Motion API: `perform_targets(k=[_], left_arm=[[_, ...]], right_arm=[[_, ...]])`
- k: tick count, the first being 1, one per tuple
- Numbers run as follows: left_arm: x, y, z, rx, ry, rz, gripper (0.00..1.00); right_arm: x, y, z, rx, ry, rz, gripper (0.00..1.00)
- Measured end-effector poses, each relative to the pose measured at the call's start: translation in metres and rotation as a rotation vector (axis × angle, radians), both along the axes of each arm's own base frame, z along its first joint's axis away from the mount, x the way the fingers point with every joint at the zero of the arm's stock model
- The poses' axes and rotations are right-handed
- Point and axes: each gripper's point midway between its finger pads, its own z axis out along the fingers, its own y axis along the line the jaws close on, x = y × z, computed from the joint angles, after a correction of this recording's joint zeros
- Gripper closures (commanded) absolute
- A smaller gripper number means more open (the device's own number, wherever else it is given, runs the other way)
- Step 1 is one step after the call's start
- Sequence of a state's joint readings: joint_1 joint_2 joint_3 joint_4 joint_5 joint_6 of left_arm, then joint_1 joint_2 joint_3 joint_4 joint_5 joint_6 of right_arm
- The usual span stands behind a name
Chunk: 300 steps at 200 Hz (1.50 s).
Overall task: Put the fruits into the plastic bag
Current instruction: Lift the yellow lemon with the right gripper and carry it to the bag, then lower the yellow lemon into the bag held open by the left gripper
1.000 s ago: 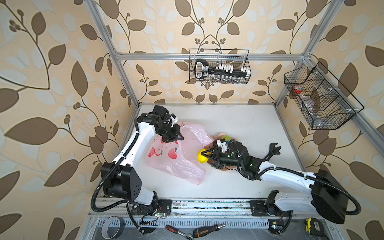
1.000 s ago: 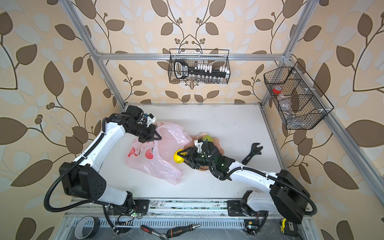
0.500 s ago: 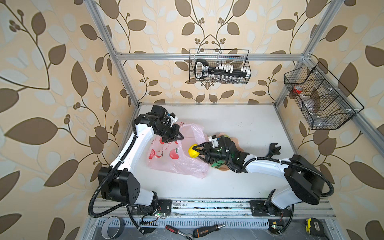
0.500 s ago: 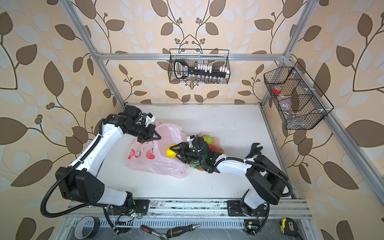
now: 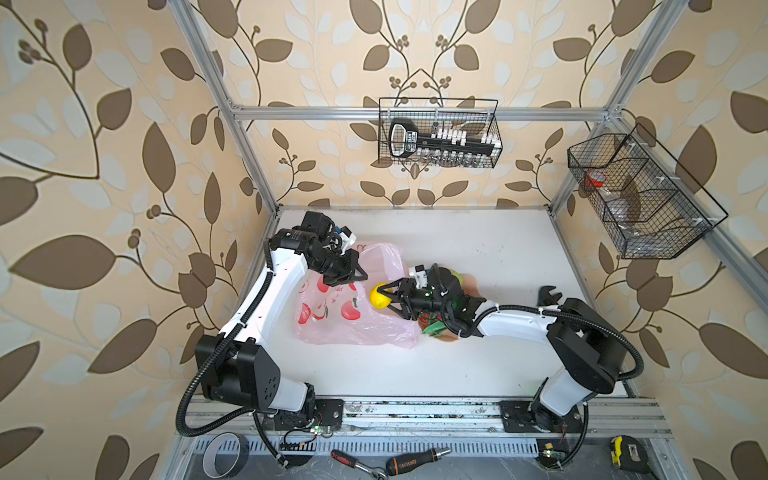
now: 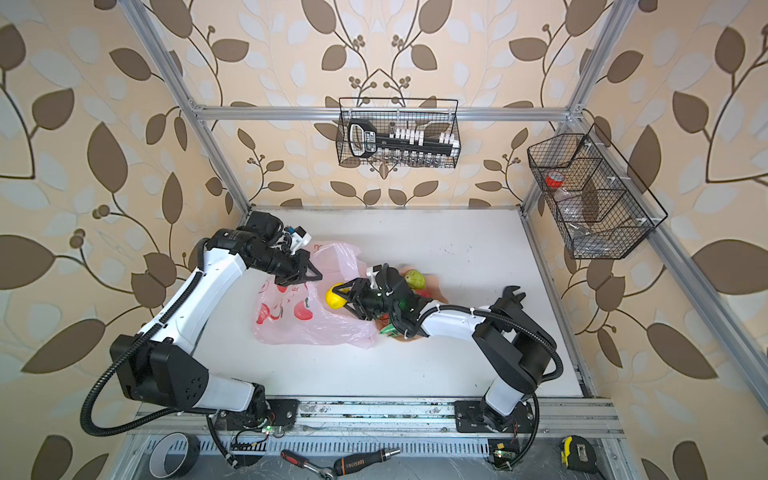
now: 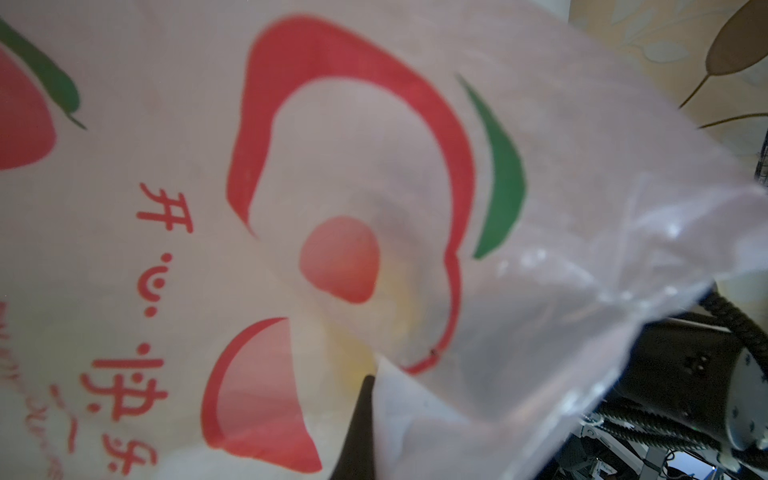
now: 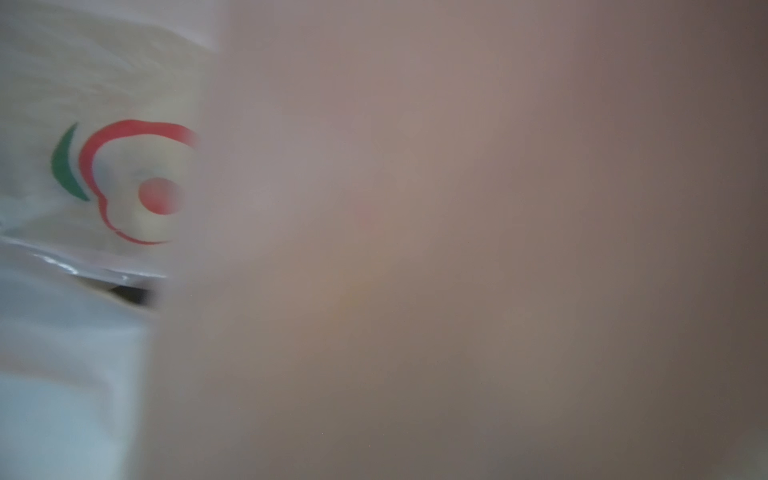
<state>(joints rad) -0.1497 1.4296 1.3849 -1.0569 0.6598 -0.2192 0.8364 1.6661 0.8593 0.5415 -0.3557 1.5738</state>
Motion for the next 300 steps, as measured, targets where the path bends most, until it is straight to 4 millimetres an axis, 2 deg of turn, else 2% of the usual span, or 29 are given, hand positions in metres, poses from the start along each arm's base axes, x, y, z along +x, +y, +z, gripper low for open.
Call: perform_targets(k=[43, 71, 124, 156, 183, 211, 230, 255, 300], left_arm=[[0.003, -0.003, 0.002, -0.028, 0.005, 0.018, 1.0], [0.006, -0.003, 0.002, -0.033, 0.005, 0.032, 1.0], [0.008, -0.003, 0.003, -0.039, 0.012, 0.051, 1.0], [0.008, -0.003, 0.003, -0.041, 0.015, 0.056, 1.0], [0.008, -0.004, 0.004, -0.043, 0.016, 0.059, 1.0], [0.008, -0.004, 0.004, -0.043, 0.016, 0.059, 1.0], [0.008, -0.004, 0.004, -0.043, 0.016, 0.059, 1.0], [0.008, -0.004, 0.004, -0.044, 0.017, 0.059, 1.0], [0.008, -0.004, 0.004, -0.045, 0.017, 0.059, 1.0]], right_arm=[[-0.029, 0.014, -0.011, -0.057, -0.009, 0.069, 0.72], [-0.044, 0.009, -0.011, -0.109, -0.034, 0.084, 0.73], [-0.038, -0.026, 0.031, -0.175, -0.201, 0.001, 0.74], [-0.036, -0.04, 0.035, -0.299, -0.29, -0.004, 0.74], [-0.037, -0.038, 0.047, -0.405, -0.384, 0.03, 0.75], [-0.041, -0.026, 0.069, -0.482, -0.507, 0.078, 0.77], [-0.047, -0.02, 0.077, -0.536, -0.583, 0.114, 0.78], [-0.05, -0.017, 0.077, -0.624, -0.663, 0.16, 0.8], [-0.041, -0.028, 0.055, -0.803, -0.75, 0.206, 0.82]])
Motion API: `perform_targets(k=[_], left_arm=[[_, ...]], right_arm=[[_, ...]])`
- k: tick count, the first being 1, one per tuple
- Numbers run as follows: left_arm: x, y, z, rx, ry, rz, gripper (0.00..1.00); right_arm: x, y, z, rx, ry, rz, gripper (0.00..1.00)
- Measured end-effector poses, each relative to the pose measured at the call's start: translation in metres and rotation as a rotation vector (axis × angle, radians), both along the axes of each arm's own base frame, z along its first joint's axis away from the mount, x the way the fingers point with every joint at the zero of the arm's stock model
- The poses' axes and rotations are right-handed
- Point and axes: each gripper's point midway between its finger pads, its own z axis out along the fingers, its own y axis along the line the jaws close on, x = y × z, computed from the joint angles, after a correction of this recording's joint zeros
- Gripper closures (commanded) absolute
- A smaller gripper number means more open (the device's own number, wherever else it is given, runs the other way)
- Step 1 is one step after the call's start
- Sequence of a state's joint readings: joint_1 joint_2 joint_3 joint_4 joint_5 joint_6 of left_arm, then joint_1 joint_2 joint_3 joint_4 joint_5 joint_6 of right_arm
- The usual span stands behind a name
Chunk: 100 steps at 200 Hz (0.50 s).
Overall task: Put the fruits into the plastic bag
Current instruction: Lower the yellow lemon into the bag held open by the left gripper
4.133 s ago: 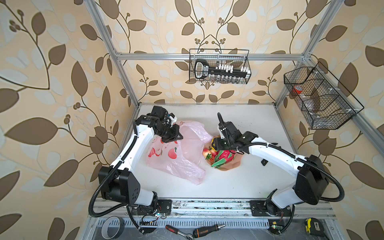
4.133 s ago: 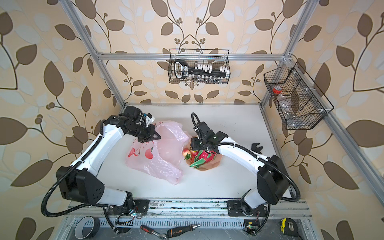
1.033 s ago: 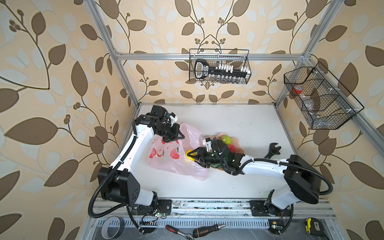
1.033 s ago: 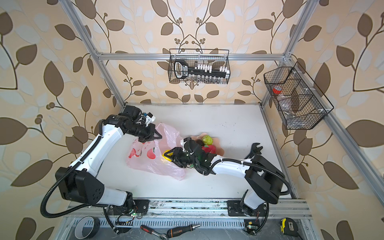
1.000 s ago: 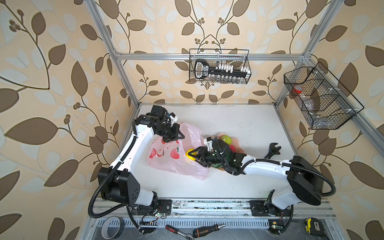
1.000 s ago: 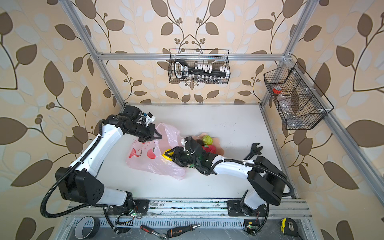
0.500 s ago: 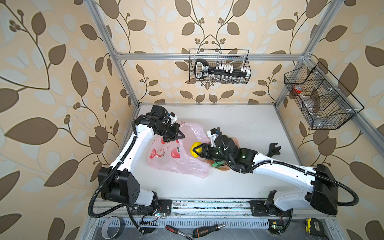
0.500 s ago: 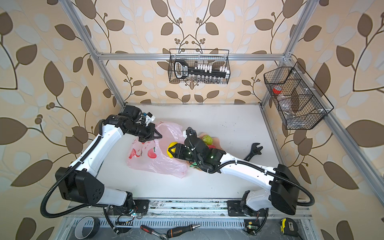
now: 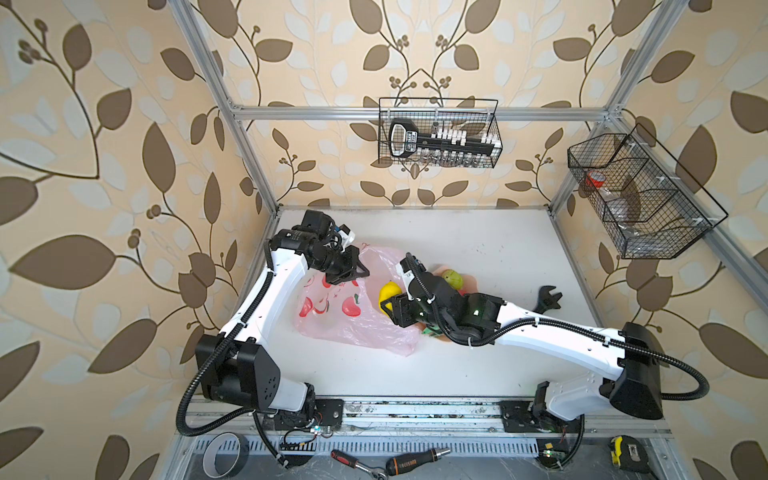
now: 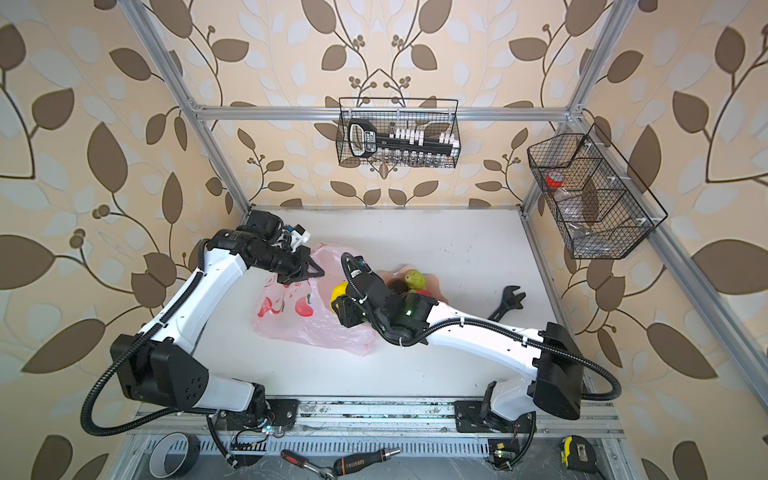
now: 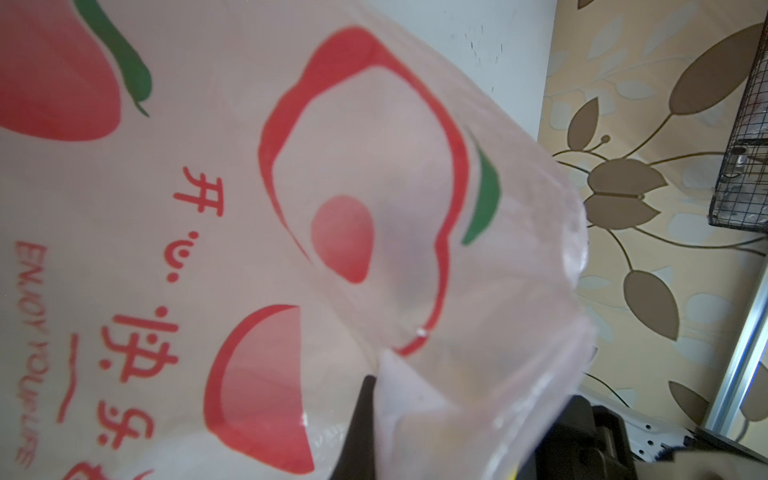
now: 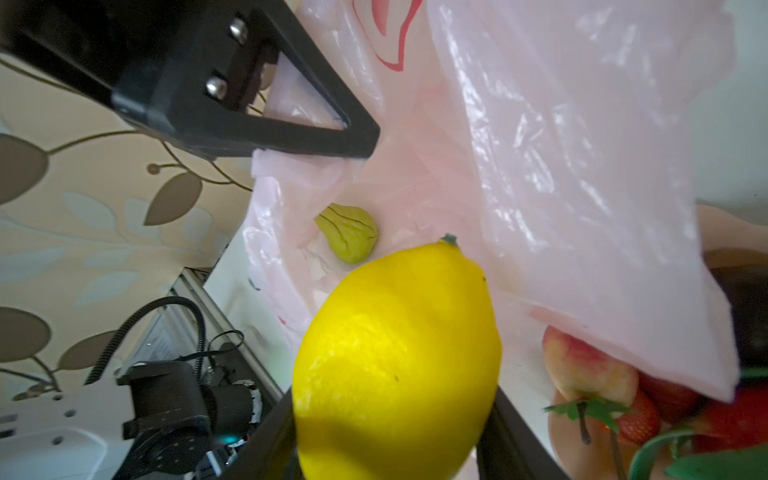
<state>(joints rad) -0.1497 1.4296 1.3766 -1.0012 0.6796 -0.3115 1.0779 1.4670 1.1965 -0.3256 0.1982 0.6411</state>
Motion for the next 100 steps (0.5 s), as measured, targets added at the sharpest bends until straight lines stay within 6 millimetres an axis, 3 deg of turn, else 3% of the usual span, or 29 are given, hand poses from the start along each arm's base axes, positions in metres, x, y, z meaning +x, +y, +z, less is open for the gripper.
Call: perform_targets(k=[100], left_arm=[[-0.005, -0.002, 0.002, -0.019, 0.021, -0.011, 1.0]], right_arm=[[0.007, 0.025, -0.046, -0.163, -0.091, 0.134, 0.83]])
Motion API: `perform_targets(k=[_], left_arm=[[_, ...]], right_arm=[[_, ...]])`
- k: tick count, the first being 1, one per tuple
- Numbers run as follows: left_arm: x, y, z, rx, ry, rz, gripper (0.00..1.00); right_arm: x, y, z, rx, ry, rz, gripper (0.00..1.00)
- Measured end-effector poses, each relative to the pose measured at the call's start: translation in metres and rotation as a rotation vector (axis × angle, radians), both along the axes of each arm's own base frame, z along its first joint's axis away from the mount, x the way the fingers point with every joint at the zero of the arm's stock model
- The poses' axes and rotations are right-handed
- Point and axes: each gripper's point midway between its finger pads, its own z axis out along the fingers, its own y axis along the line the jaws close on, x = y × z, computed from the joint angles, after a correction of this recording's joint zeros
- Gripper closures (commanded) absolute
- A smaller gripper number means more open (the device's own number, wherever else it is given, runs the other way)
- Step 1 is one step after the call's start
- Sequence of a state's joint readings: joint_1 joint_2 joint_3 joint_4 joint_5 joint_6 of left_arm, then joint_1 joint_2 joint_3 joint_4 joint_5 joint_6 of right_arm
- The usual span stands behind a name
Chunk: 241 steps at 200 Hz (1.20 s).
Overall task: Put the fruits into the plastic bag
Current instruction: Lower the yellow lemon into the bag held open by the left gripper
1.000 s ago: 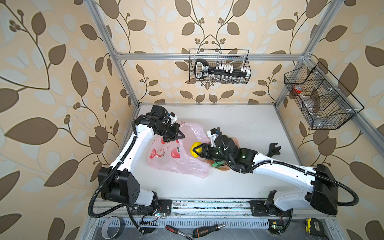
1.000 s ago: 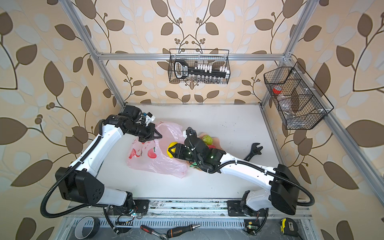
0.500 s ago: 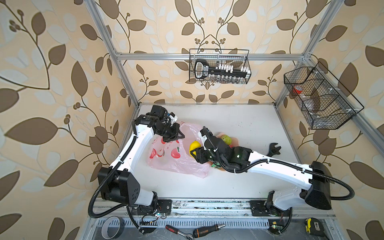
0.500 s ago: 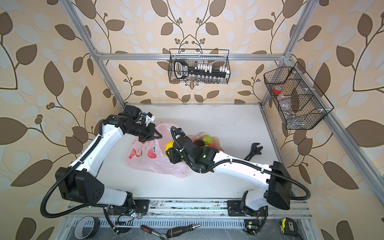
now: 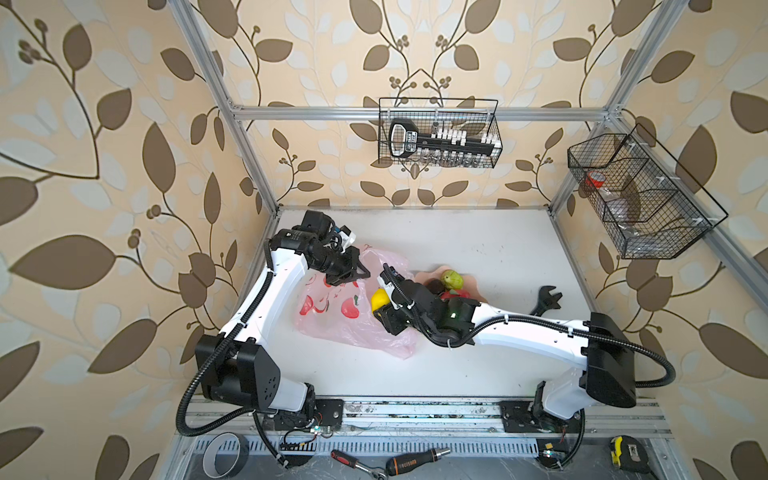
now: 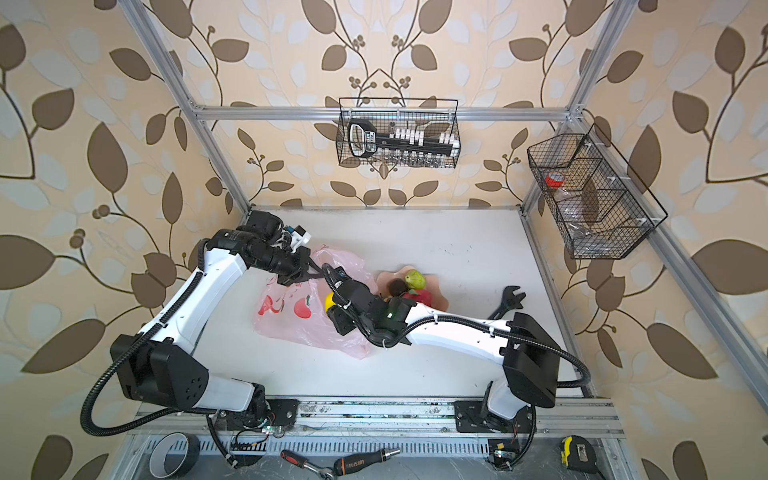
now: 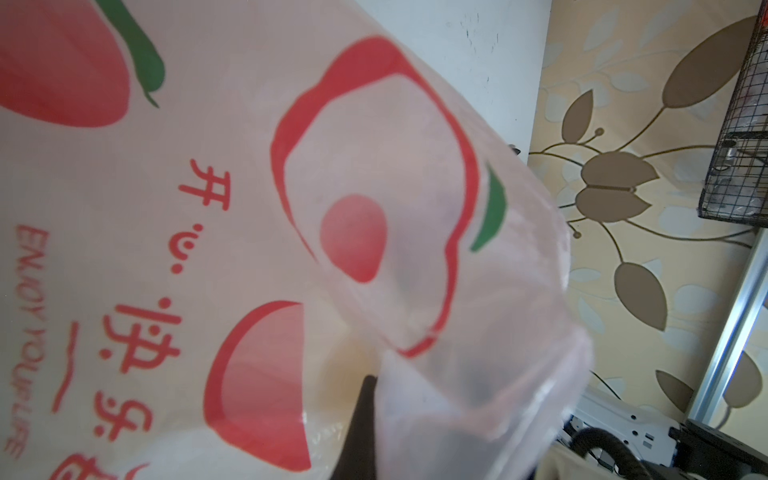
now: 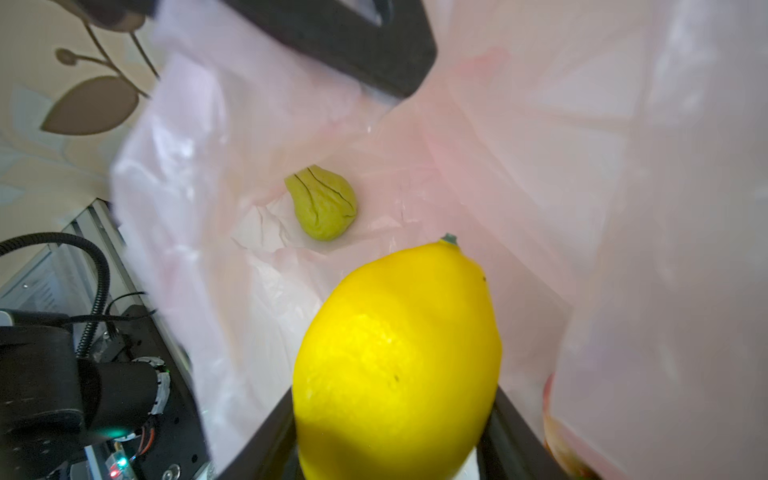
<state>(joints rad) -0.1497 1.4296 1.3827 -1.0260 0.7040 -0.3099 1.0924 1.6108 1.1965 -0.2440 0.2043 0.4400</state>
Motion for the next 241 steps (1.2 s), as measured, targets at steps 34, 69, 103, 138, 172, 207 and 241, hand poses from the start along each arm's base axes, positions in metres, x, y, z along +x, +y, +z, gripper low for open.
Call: perform_targets(k=[34, 69, 103, 138, 172, 207, 241], left_arm=[[0.0, 0.0, 0.002, -0.003, -0.004, -0.001, 1.0], [0.0, -0.001, 0.003, -0.005, -0.004, -0.002, 1.0], [0.001, -0.002, 0.004, -0.01, -0.008, -0.004, 1.0], [0.002, -0.003, 0.007, -0.023, -0.016, -0.007, 1.0], [0.003, -0.004, 0.007, -0.025, -0.021, -0.008, 1.0], [0.004, -0.004, 0.008, -0.026, -0.03, -0.008, 1.0], [0.005, -0.004, 0.009, -0.027, -0.033, -0.008, 1.0]], right_arm=[[0.01, 0.001, -0.02, -0.017, 0.035, -0.001, 0.83], [0.023, 0.005, -0.034, 0.012, 0.084, -0.002, 0.83], [0.027, 0.015, -0.046, 0.08, 0.164, 0.008, 0.83], [0.028, 0.032, -0.048, 0.167, 0.253, 0.023, 0.83], [0.035, 0.051, -0.047, 0.278, 0.345, 0.016, 0.84], [0.042, 0.064, -0.062, 0.333, 0.459, -0.013, 0.84], [0.045, 0.079, -0.074, 0.377, 0.56, -0.036, 0.8]])
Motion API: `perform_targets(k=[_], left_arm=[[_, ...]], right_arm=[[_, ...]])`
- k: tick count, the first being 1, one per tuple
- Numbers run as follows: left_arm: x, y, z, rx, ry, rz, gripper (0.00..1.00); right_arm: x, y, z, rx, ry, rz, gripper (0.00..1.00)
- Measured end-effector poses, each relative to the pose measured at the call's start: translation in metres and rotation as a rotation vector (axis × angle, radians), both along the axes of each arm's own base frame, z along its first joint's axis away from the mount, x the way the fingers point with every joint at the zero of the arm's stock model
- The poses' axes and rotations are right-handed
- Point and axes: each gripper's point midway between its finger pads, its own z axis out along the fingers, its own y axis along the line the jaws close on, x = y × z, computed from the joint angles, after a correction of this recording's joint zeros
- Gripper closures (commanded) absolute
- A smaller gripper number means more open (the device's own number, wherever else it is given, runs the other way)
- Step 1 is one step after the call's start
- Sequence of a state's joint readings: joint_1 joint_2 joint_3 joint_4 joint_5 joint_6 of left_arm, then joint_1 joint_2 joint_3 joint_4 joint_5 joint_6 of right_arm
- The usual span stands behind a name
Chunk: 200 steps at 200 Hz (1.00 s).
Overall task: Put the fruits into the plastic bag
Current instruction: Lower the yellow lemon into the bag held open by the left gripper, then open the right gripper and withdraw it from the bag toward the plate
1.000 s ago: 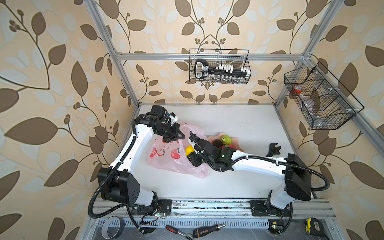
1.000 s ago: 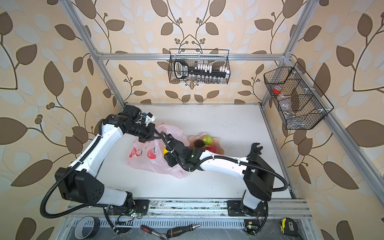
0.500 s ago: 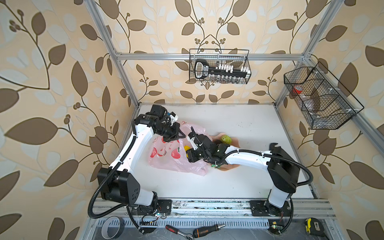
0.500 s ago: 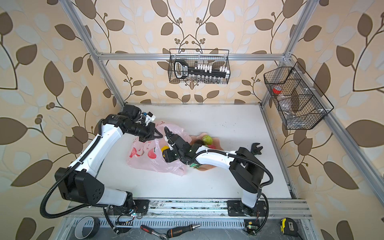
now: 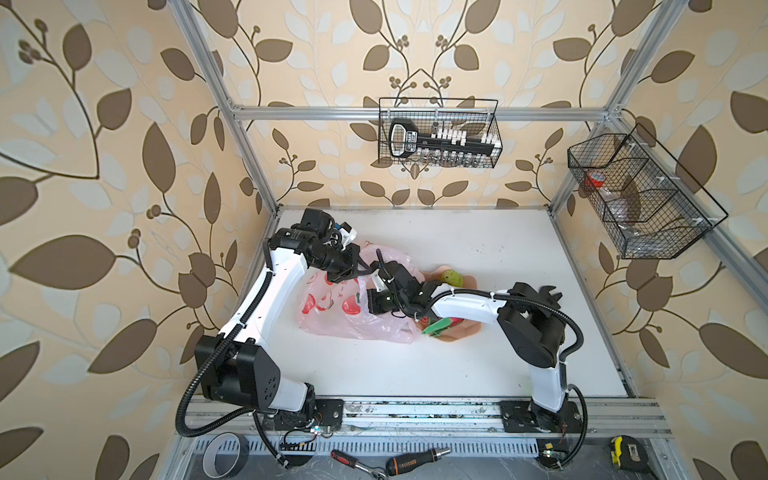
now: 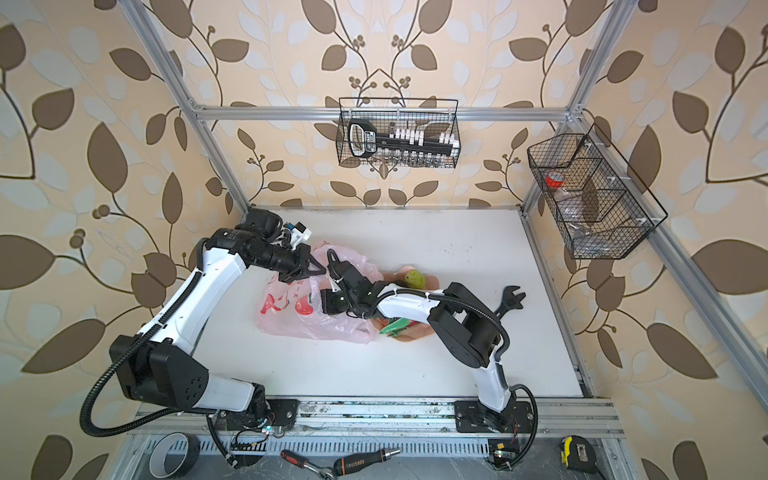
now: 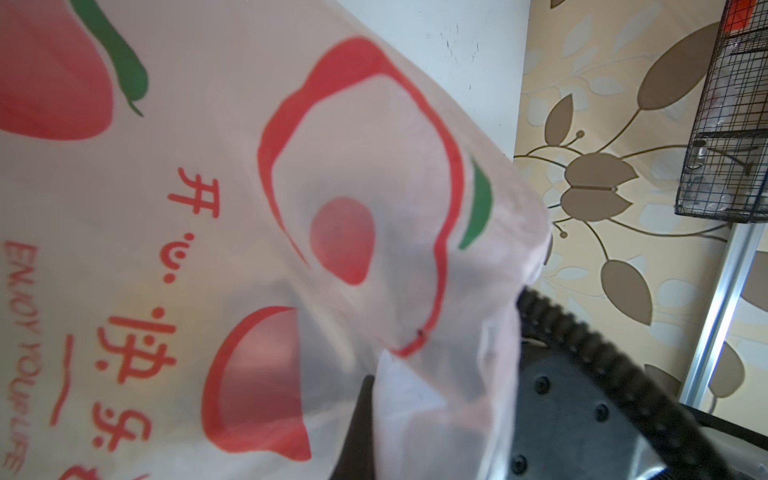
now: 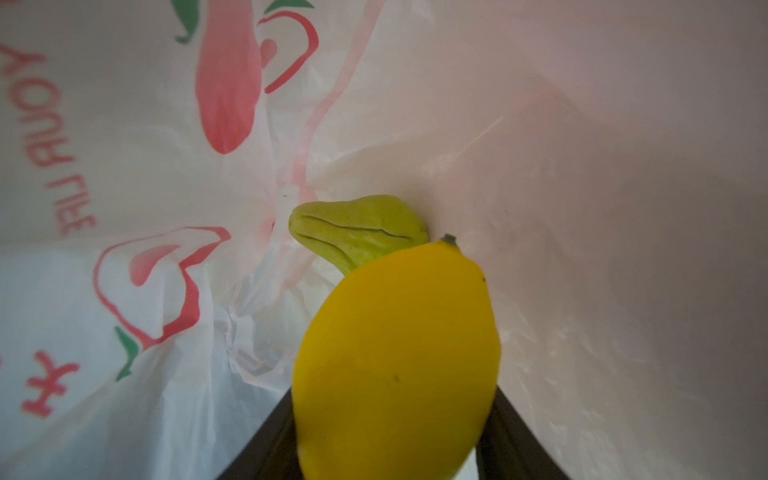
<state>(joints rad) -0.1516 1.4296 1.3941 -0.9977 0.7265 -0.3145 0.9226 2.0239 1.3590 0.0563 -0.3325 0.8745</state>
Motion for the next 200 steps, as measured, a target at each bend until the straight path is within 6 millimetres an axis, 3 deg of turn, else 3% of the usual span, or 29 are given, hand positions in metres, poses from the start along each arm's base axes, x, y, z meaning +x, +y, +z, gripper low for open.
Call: perform_targets(k=[68, 98, 128, 163, 200], left_arm=[[0.002, 0.0, 0.0, 0.003, -0.006, 0.002, 1.0], [0.001, 0.001, -0.003, 0.004, 0.0, 0.003, 1.0], [0.001, 0.0, -0.002, 0.002, 0.0, 0.001, 1.0], [0.002, 0.0, -0.002, 0.001, -0.006, 0.001, 1.0], [0.003, 0.0, -0.002, 0.003, -0.011, 0.003, 1.0]], right_arm=[[0.005, 0.024, -0.012, 0.044, 0.165, -0.043, 0.63], [0.008, 0.03, -0.007, 0.058, 0.205, -0.059, 0.38], [0.004, 0.032, -0.004, 0.071, 0.244, -0.054, 0.24], [0.001, 0.029, -0.005, 0.076, 0.277, -0.053, 0.14], [-0.003, 0.014, 0.004, 0.083, 0.289, -0.063, 0.12]])
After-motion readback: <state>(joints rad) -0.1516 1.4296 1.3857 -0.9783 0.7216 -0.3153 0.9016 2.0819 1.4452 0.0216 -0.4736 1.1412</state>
